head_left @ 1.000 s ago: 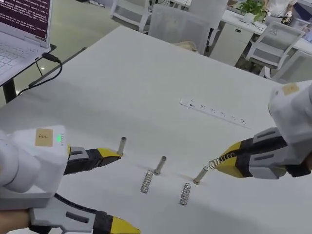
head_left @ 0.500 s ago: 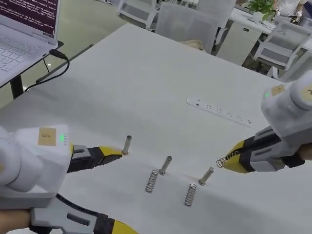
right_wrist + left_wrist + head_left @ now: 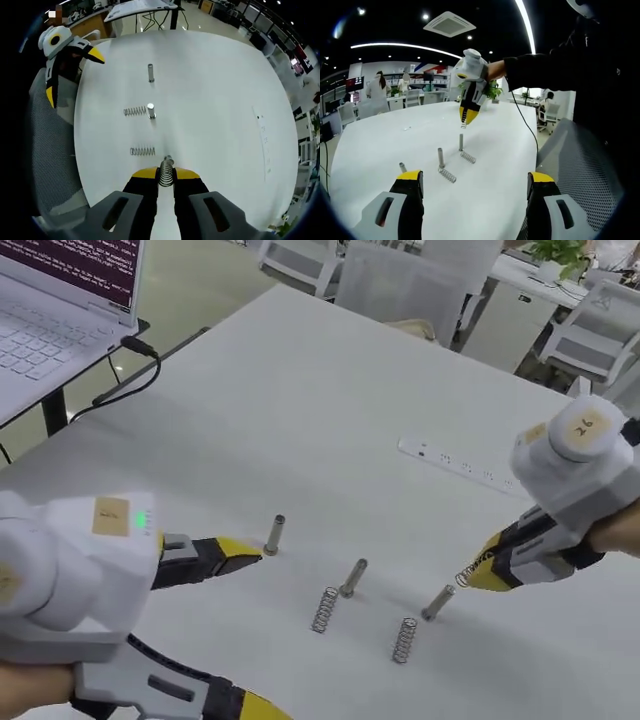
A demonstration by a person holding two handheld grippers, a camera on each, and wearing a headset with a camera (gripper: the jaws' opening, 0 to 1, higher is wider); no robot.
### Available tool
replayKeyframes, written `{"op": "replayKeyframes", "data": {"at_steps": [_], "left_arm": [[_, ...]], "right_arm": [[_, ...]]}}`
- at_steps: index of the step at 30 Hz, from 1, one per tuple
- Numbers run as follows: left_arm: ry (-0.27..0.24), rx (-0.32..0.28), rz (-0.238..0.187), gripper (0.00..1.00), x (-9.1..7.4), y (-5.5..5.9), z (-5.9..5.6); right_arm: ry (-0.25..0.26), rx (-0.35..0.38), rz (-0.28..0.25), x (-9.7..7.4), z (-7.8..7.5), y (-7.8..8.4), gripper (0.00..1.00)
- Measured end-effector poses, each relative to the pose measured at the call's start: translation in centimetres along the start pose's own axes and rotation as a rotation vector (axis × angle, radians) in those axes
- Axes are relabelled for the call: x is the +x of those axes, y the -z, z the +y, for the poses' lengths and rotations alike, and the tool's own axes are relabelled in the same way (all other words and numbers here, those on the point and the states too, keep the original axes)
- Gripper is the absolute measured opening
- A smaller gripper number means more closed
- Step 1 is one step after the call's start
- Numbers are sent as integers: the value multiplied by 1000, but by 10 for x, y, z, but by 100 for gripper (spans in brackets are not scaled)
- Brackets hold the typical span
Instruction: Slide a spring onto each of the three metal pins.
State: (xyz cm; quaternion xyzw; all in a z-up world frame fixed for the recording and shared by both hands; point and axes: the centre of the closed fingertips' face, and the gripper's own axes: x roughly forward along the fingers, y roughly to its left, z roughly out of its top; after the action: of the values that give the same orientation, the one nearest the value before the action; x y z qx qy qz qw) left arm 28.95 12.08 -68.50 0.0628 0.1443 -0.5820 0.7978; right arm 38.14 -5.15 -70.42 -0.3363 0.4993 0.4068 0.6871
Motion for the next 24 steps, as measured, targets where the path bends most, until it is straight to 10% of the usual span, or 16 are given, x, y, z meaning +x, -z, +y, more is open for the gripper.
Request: {"op": "replayKeyframes", "data": {"at_steps": [24], "left_arm": [[-4,-4,9,80,-1,5,2]], "right_arm": [[-35,4,43,19,-6,6,8]]}}
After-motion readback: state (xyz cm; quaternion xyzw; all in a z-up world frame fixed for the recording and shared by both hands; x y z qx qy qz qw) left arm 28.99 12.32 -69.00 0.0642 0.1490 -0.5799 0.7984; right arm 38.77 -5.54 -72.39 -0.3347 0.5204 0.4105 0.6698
